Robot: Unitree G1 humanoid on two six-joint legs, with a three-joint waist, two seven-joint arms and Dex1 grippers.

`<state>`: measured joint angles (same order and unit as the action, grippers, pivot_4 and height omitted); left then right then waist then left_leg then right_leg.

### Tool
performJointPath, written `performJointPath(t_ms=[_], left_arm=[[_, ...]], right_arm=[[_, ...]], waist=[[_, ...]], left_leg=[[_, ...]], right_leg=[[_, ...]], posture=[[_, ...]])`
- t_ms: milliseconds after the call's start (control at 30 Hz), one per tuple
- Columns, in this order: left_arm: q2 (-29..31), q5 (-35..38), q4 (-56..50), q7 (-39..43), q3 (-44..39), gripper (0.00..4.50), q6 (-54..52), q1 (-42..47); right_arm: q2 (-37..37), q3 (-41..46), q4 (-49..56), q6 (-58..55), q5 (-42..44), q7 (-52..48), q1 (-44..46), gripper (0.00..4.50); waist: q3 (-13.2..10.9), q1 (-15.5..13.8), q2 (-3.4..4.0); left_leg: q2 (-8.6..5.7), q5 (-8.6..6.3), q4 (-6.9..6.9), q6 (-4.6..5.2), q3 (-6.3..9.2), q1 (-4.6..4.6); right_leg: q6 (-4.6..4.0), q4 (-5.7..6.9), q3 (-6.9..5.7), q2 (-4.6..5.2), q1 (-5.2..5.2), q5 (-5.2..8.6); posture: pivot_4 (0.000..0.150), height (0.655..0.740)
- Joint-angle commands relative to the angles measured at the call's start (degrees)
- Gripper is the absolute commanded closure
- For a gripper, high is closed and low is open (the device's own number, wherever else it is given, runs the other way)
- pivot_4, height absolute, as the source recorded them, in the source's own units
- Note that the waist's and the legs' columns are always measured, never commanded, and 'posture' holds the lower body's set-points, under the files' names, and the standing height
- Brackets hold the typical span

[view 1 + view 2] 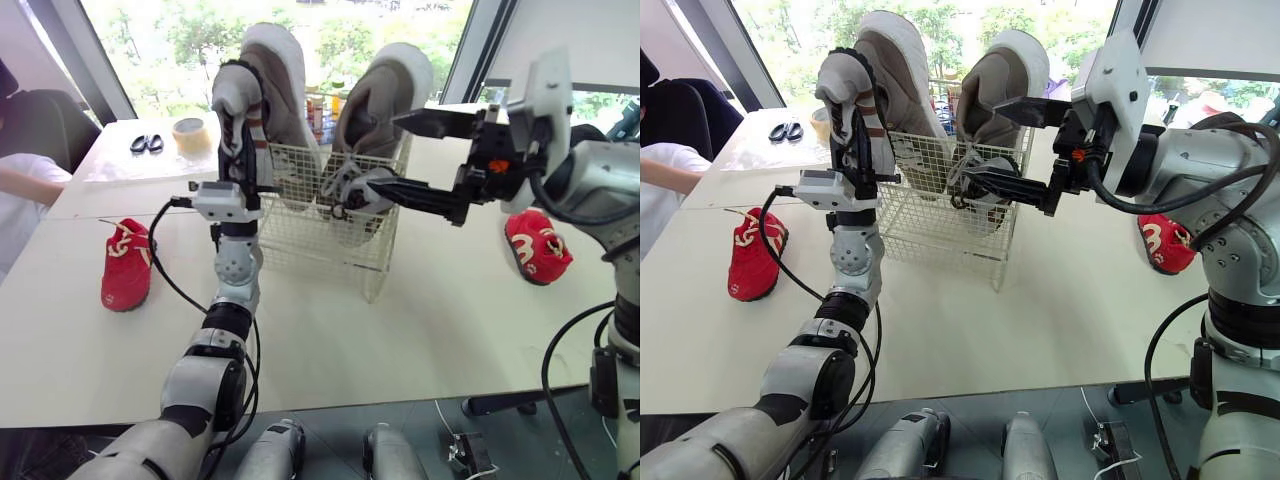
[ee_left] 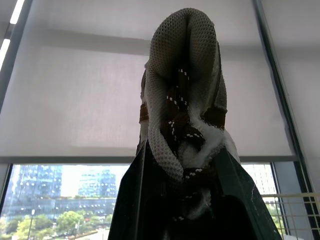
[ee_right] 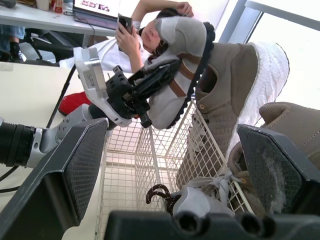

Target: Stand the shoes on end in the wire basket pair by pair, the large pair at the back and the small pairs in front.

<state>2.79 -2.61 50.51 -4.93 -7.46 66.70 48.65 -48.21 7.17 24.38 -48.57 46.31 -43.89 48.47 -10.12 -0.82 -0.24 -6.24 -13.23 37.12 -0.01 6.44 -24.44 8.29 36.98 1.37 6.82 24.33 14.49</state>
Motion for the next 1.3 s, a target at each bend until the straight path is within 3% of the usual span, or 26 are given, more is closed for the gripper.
performJointPath(t_ms=[33,367,667,833,967,1300], left_arm=[[-1.07,1.62,-0.76,1.75,1.12,4.25,2.07,2.26],[-1.89,3.15,3.58,6.17,1.99,4.25,1.61,1.33],[-0.39,3.61,4.11,9.23,2.30,4.25,-4.98,-3.60],[0.15,6.75,-3.57,11.25,1.75,1.92,-11.38,-8.73],[0.92,9.90,-16.56,13.86,2.61,0.07,-18.92,-15.13],[11.01,20.73,-55.13,19.79,2.94,0.07,-52.01,-31.01]], right_arm=[[-0.06,1.12,1.26,0.04,0.60,0.52,1.32,0.00],[-0.36,1.31,2.03,-0.17,0.74,1.17,0.82,0.00],[-0.44,1.48,2.27,-0.44,0.57,1.21,0.77,0.00],[-0.54,1.65,2.18,-0.33,0.45,0.92,0.67,0.00],[-0.62,1.75,2.00,-0.29,0.46,0.67,0.52,0.00],[-0.57,2.37,1.65,-0.14,0.74,0.17,-1.94,0.00]], waist=[[0.00,-0.08,-0.01],[0.01,-0.13,0.00],[0.13,-1.30,0.07],[0.16,-1.43,0.10],[0.17,-0.87,0.12],[0.18,2.01,0.14]], left_leg=[[0.00,0.00,0.00,0.00,0.01,-0.01],[0.00,0.00,0.02,0.00,0.01,0.00],[-0.01,0.02,0.06,-0.01,0.04,0.13],[0.00,0.01,0.05,-0.01,0.07,0.19],[0.01,0.01,0.02,-0.01,0.06,0.19],[0.05,-0.14,-0.18,0.07,-0.03,0.15]], right_leg=[[0.00,0.00,-0.01,0.00,0.00,0.00],[0.00,0.01,-0.01,0.00,-0.01,0.00],[0.01,0.05,-0.04,-0.01,-0.17,-0.01],[0.01,0.06,-0.04,-0.01,-0.22,0.00],[0.00,0.03,-0.02,-0.02,-0.21,0.00],[-0.03,-0.06,0.10,-0.03,0.17,0.02]], posture=[[0.150,0.7400],[0.150,0.7400],[0.150,0.7400],[0.150,0.7400],[0.150,0.7400],[0.150,0.7400]])
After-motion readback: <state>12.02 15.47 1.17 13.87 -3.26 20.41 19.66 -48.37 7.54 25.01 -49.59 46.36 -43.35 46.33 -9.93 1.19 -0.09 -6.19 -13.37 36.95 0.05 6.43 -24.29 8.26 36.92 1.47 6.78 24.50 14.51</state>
